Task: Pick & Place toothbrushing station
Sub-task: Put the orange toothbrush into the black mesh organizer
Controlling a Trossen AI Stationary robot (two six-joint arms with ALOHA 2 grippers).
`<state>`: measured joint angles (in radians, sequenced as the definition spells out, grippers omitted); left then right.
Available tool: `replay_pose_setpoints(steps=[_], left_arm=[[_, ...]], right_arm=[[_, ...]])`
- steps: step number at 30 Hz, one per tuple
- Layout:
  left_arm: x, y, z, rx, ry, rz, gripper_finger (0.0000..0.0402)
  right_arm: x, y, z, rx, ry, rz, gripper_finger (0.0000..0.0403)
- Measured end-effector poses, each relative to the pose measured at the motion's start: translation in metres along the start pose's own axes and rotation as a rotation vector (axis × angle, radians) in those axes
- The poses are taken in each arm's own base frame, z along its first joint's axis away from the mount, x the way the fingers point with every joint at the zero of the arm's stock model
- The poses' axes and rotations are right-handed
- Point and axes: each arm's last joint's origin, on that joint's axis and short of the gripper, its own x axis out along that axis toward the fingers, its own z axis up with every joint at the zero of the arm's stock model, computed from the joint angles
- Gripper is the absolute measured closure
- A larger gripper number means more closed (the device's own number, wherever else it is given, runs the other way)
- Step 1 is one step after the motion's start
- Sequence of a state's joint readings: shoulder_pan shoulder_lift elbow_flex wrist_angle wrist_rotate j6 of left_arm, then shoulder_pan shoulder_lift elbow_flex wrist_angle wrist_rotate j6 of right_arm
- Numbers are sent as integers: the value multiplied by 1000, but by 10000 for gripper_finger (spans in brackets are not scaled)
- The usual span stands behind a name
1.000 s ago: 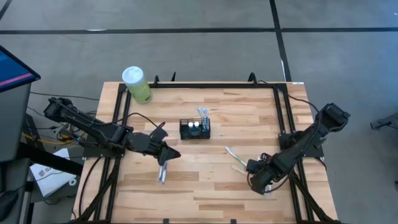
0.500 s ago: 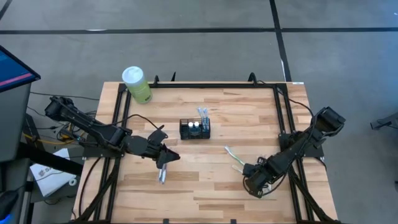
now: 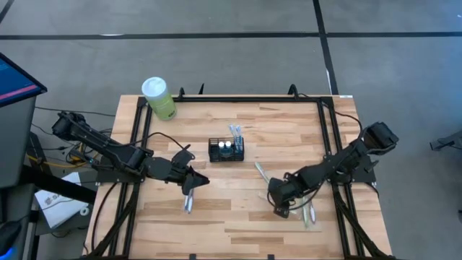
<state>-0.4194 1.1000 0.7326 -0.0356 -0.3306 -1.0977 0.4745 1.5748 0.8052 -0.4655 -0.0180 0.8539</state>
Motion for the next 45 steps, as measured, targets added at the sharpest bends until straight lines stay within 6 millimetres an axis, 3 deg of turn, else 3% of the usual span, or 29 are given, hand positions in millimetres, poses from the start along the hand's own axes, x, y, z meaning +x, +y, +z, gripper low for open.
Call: replay_pose_setpoints(steps=[8,22,28,33,42,45], left_arm=[[0,-1,-2,-2,3,-4,302],[1,2,-4,-17,-7,-21,302],[1,1,-3,-21,-12,-30,302],[1,1,-3,-18,-14,-32,302],[1,1,-3,-18,-21,-34,302],[1,0,-3,-19,-23,-38,302]], right_arm=[[-32,25,15,-174,-149,69,211],[20,18,11,-193,29,-42,202],[26,19,11,-182,45,-33,202],[26,17,11,-179,45,-52,244],[37,11,8,-215,91,-143,381],[38,12,7,-223,92,-154,391]])
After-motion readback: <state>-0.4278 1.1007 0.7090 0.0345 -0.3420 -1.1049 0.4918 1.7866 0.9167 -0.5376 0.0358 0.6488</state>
